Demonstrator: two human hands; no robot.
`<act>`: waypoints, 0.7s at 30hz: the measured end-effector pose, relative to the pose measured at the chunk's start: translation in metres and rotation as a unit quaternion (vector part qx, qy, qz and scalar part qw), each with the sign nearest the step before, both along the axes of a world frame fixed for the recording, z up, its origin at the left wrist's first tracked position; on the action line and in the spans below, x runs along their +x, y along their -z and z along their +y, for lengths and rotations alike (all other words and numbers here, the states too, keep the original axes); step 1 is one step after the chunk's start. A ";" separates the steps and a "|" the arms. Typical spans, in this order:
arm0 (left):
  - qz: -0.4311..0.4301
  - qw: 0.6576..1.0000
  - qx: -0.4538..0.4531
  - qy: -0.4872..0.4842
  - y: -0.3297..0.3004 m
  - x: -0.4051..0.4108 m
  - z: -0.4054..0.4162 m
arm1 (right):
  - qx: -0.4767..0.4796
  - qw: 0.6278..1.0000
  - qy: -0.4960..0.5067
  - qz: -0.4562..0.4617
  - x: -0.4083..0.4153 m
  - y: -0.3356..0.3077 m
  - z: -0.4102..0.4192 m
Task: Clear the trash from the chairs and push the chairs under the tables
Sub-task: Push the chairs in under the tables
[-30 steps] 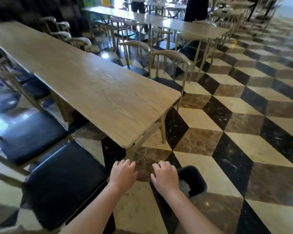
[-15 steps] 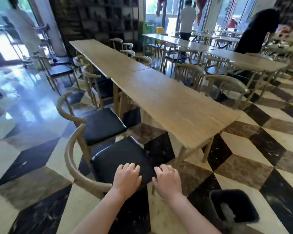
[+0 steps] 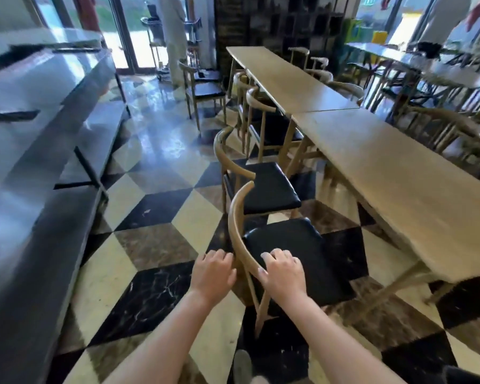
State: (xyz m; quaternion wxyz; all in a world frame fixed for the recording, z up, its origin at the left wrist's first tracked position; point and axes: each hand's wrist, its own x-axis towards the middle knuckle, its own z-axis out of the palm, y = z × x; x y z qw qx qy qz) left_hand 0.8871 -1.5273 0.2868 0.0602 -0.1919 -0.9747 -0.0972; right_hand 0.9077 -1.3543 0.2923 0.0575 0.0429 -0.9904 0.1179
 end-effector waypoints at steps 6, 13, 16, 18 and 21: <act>-0.015 0.999 -0.018 -0.023 0.013 -0.067 -0.046 | -0.027 0.999 -0.032 -0.007 -0.075 0.013 -0.050; -0.006 0.997 -0.063 -0.038 -0.004 -0.195 -0.091 | -0.034 0.999 -0.011 0.019 -0.205 0.009 -0.091; -0.002 0.997 -0.056 -0.057 -0.013 -0.242 -0.110 | -0.036 0.999 -0.012 0.017 -0.257 0.004 -0.106; -0.005 0.996 -0.060 -0.062 -0.013 -0.266 -0.123 | -0.017 1.000 -0.013 0.013 -0.285 0.003 -0.117; -0.013 0.996 -0.066 -0.061 -0.010 -0.303 -0.139 | -0.003 1.000 -0.018 0.001 -0.324 0.008 -0.134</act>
